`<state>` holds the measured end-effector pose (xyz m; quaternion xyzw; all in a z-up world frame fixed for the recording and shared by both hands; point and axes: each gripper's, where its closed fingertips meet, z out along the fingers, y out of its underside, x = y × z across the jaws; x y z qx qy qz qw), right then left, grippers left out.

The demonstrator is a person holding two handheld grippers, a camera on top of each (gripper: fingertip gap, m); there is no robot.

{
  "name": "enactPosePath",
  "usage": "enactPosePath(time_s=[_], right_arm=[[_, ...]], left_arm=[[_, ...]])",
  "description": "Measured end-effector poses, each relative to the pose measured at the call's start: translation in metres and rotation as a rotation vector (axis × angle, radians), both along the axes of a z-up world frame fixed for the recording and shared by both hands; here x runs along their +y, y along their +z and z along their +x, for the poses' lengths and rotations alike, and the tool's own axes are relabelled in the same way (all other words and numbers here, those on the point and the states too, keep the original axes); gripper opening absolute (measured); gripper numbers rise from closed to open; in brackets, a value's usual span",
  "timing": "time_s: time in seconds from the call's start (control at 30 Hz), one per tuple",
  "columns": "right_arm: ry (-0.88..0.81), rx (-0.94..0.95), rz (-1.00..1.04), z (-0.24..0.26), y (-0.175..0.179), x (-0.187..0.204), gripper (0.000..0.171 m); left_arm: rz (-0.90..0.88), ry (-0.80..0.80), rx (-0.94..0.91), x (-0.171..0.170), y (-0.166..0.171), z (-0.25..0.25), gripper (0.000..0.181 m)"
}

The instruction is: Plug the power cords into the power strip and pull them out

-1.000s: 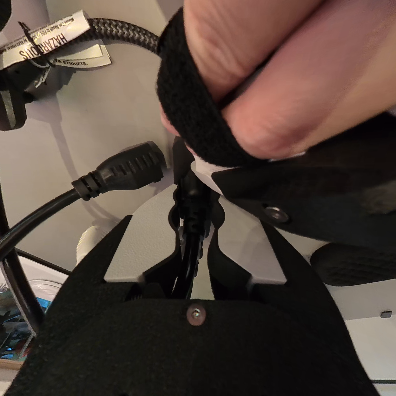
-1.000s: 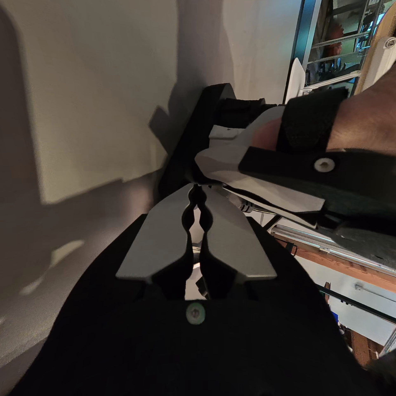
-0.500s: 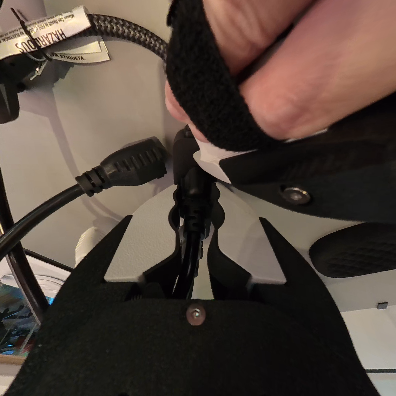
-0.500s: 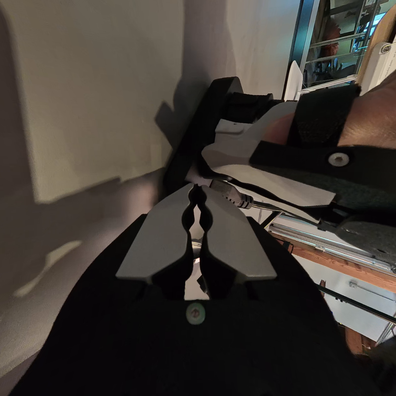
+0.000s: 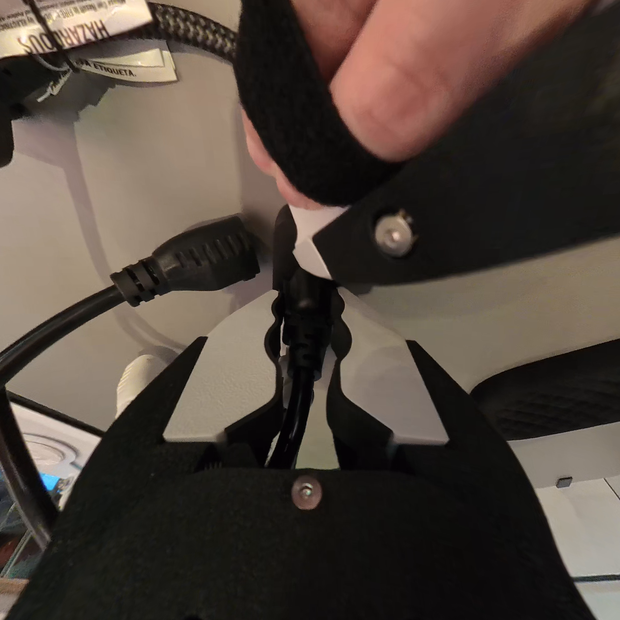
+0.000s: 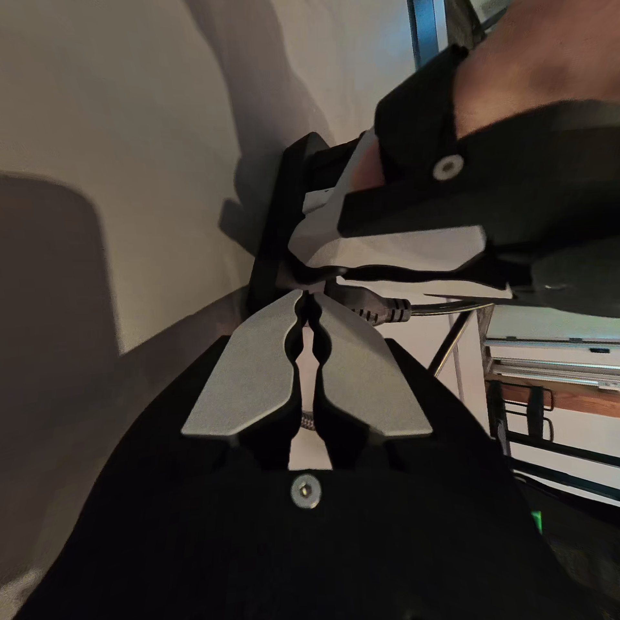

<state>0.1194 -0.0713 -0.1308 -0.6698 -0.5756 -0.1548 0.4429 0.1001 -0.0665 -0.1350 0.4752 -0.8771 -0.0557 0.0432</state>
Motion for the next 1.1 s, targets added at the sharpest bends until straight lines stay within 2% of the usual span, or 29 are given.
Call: enactPosePath(time_s=[0.17,0.43,0.6,0.7,0.9,1.1], right_arm=[[0.015,-0.052,0.059,-0.0045,0.0007,0.0004,0.001],[-0.027,-0.062,-0.061,-0.0030,-0.0018,-0.0003,0.002],[-0.028,-0.034,-0.065,-0.0039,-0.0013,0.0008,0.002],[-0.010,-0.037,-0.072,-0.0035,-0.0020,0.0024,0.002],[0.014,-0.001,-0.101,-0.0033,0.0002,0.0020,0.002],[-0.019,-0.021,-0.114,-0.0047,-0.0026,0.0032,0.002]], left_arm=[[0.023,-0.028,0.026,-0.0002,-0.0017,0.0004,0.027],[0.091,-0.068,-0.021,0.0000,-0.0008,-0.0002,0.027],[0.121,-0.010,-0.084,-0.0006,-0.0004,-0.0022,0.026],[0.051,0.068,-0.074,0.0002,-0.0016,-0.0013,0.026],[-0.146,0.211,0.070,0.0020,0.0010,0.0009,0.026],[-0.026,0.086,0.022,0.0047,0.0000,0.0004,0.025]])
